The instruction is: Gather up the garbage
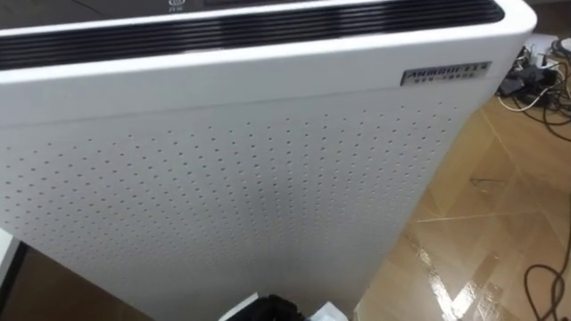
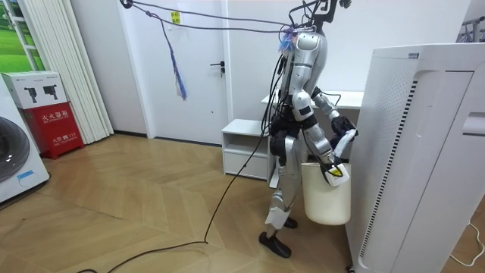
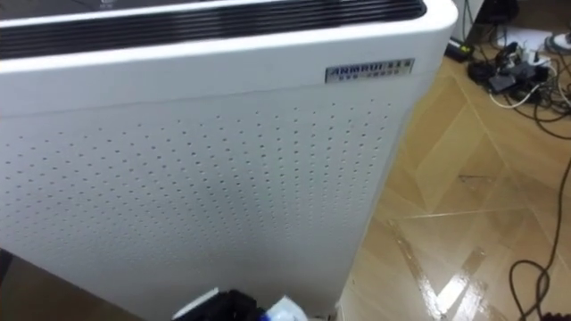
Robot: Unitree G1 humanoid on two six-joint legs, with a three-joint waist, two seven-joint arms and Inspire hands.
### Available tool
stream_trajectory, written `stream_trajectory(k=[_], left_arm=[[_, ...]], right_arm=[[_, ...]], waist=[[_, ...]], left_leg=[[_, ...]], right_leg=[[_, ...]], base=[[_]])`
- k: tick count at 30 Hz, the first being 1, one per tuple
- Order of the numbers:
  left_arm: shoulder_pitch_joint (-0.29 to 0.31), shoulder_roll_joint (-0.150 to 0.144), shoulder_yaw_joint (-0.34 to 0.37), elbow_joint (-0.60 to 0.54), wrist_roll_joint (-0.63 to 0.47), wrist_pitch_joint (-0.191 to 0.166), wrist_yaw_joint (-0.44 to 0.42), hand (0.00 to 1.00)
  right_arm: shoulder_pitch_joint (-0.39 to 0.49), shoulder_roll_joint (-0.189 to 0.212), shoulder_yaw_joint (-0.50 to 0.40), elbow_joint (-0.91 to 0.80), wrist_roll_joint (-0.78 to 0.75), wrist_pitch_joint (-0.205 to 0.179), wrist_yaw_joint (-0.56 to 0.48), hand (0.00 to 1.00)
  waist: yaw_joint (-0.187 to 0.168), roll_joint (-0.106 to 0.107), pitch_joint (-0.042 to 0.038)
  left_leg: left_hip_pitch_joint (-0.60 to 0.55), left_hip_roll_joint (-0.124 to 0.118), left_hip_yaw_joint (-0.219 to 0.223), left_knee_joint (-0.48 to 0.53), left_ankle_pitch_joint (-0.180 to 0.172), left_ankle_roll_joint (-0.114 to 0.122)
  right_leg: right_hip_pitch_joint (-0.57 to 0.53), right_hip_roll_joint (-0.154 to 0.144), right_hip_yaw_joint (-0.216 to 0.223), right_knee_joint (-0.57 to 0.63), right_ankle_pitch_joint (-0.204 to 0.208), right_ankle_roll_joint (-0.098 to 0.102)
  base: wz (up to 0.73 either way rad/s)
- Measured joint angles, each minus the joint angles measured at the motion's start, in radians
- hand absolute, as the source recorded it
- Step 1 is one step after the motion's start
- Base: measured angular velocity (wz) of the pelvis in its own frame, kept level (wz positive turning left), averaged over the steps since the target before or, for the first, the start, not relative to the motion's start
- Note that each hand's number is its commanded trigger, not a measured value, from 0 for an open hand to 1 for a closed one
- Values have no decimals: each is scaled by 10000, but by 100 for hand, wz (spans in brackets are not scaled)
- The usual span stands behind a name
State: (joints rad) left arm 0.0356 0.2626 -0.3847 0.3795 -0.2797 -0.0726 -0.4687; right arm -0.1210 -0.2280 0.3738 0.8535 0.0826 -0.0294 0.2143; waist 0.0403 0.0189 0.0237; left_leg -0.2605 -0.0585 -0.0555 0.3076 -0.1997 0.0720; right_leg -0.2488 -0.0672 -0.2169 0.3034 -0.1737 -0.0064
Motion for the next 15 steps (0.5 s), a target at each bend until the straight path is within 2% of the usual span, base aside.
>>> stream_trajectory(k=[7, 15], left_arm=[[-5, 22, -10, 423, 364, -7, 88, 100], [-51, 23, -205, 1888, 752, -15, 656, 100]], right_arm=[[-73, 4, 71, -3, 1, 0, -165, 100], [-87, -35, 366, 182, 354, -6, -489, 100]], waist=[[146, -8, 5], [167, 1, 7]], left_leg=[[-398, -12, 7, 46, 64, -4], [-490, -17, 0, 48, 70, -12]], right_leg=[[-427, 2, 155, 106, 17, -28], [-491, 16, 98, 101, 19, -31]], base=[[-2], [2]])
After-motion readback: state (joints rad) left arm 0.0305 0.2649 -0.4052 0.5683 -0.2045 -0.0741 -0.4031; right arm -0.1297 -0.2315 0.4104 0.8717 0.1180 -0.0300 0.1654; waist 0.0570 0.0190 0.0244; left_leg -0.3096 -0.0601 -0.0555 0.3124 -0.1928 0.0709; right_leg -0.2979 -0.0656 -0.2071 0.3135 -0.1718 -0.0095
